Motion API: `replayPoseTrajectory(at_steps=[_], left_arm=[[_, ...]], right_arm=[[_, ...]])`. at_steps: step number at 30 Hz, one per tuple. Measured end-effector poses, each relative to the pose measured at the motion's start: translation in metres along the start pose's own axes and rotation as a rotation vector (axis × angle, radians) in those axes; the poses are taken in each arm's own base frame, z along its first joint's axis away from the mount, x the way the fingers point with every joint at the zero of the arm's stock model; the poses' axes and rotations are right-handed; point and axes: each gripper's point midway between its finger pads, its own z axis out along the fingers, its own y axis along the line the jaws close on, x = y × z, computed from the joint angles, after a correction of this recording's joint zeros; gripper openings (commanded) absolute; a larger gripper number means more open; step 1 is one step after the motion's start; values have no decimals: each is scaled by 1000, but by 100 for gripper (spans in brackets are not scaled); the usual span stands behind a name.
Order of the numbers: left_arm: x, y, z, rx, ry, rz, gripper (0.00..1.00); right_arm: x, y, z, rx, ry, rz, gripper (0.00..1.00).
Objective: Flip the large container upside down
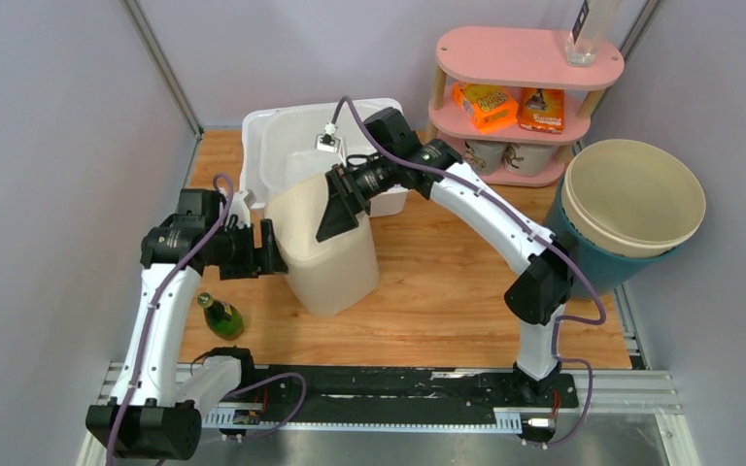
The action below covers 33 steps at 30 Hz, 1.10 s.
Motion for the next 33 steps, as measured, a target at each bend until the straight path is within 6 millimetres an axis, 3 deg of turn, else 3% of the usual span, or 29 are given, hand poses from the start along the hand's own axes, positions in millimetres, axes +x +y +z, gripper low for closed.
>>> replayPoseTrajectory(at_steps=[5, 8, 10, 13, 15, 17, 20, 23, 28, 33], left_arm=[[-16, -5, -23, -18, -95, 90, 87], [-19, -10, -33, -7, -122, 125, 86], [-22, -18, -40, 23, -138, 156, 86], [-32, -38, -54, 106, -188, 236, 86], [-42, -52, -67, 156, -252, 317, 88], [-52, -62, -80, 180, -321, 392, 89], [-69, -77, -107, 187, -435, 502, 90], [-83, -89, -129, 185, -525, 571, 92], [-87, -94, -142, 182, -578, 601, 92], [-90, -84, -141, 122, -571, 614, 92]], right_arm=[[-31, -20, -8, 48, -56, -36, 92], [-53, -31, -38, 108, -131, -77, 92], [-61, -49, -70, 208, -188, -92, 92], [-52, -87, -113, 410, -231, -109, 93], [-32, -113, -139, 538, -213, -140, 96], [-3, -130, -149, 610, -146, -201, 99], [47, -143, -143, 625, 8, -328, 100], [75, -151, -137, 597, 117, -458, 98], [82, -168, -118, 538, 220, -631, 91], [79, -189, -70, 447, 284, -728, 90]])
